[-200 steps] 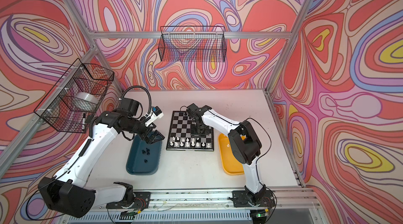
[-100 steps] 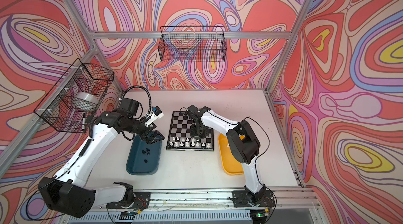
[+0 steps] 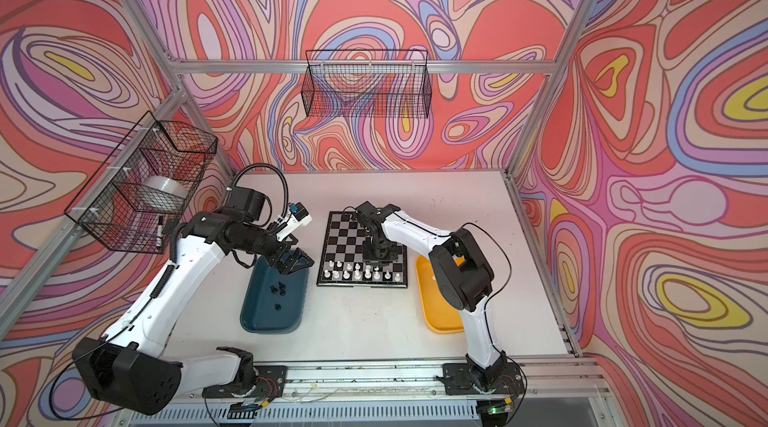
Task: Set up the chess pieces on the board
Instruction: 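Carry the white pawn over the board's nearest row and lower it onto a square, then open the right gripper, release the pawn, and move back over the yellow tray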
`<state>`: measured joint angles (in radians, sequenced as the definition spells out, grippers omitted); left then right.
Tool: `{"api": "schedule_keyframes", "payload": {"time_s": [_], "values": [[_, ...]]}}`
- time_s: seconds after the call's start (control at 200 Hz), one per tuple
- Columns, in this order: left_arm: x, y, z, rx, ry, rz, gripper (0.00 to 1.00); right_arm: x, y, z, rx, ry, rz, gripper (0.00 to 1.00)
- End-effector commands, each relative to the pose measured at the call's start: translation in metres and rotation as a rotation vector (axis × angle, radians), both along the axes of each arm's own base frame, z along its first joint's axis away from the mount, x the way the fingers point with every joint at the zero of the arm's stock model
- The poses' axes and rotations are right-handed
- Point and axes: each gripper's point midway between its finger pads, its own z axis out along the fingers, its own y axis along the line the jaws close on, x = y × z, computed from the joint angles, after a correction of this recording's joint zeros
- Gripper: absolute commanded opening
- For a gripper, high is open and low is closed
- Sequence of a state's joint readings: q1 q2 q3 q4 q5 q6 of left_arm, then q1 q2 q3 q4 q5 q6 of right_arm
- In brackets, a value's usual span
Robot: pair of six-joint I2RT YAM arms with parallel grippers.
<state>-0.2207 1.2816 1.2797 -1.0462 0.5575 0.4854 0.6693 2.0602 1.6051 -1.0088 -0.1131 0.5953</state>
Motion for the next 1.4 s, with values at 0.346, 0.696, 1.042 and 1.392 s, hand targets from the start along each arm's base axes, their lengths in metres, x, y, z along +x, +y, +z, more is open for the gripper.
{"api": "schedule_keyframes", "payload": {"time_s": [0.346,0.696,1.042,1.392], "values": [[-0.005,0.001,0.001,-0.012,-0.006,-0.004,0.97,0.003,0.0,-0.006,-0.026,-0.009,0.008,0.14],[-0.005,0.001,0.002,-0.013,-0.01,-0.004,0.97,0.006,0.002,-0.006,-0.025,-0.018,0.01,0.16],[-0.005,0.001,0.004,-0.018,-0.013,-0.006,0.97,0.01,0.005,0.003,-0.011,-0.034,0.019,0.2],[-0.005,0.0,0.005,-0.02,-0.015,-0.007,0.97,0.013,0.004,0.011,-0.02,-0.056,0.024,0.25]]}}
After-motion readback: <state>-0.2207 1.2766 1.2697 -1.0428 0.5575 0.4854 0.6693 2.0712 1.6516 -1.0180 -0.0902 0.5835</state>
